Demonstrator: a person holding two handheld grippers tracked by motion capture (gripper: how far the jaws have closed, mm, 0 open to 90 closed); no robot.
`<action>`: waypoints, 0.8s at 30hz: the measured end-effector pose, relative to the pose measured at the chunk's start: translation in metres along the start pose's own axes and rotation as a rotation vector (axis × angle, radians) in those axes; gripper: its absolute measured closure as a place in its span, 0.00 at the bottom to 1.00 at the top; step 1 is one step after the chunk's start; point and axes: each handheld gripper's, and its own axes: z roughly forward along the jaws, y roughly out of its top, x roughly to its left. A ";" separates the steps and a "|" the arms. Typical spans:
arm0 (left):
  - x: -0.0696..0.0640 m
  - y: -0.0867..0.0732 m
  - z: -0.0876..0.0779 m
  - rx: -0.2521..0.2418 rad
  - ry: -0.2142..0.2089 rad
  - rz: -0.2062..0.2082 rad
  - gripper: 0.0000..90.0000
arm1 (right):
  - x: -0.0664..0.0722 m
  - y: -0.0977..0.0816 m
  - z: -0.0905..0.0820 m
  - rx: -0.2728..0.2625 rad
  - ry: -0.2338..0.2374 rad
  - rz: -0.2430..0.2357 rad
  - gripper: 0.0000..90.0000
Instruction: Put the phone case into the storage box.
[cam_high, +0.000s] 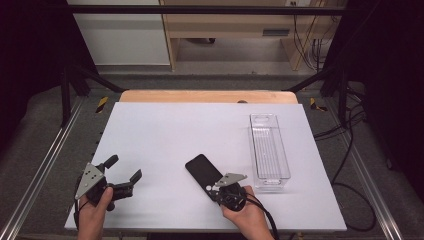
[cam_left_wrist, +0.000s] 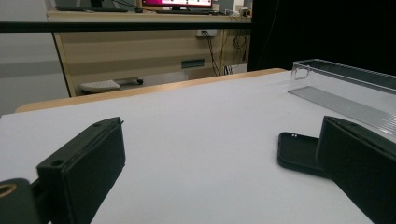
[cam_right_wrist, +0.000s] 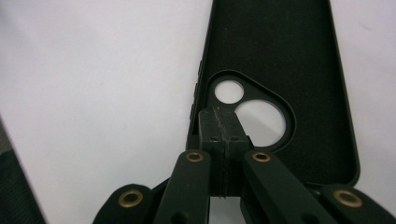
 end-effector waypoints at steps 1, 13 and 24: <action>0.000 0.000 0.000 0.000 0.000 0.000 0.01 | 0.001 -0.002 -0.001 0.002 0.007 -0.006 1.00; -0.001 0.000 0.001 0.008 -0.003 0.006 0.01 | 0.003 -0.021 -0.026 0.069 0.046 -0.070 1.00; -0.002 -0.001 0.002 0.011 -0.007 0.007 0.01 | 0.003 -0.026 -0.034 0.098 0.049 -0.101 1.00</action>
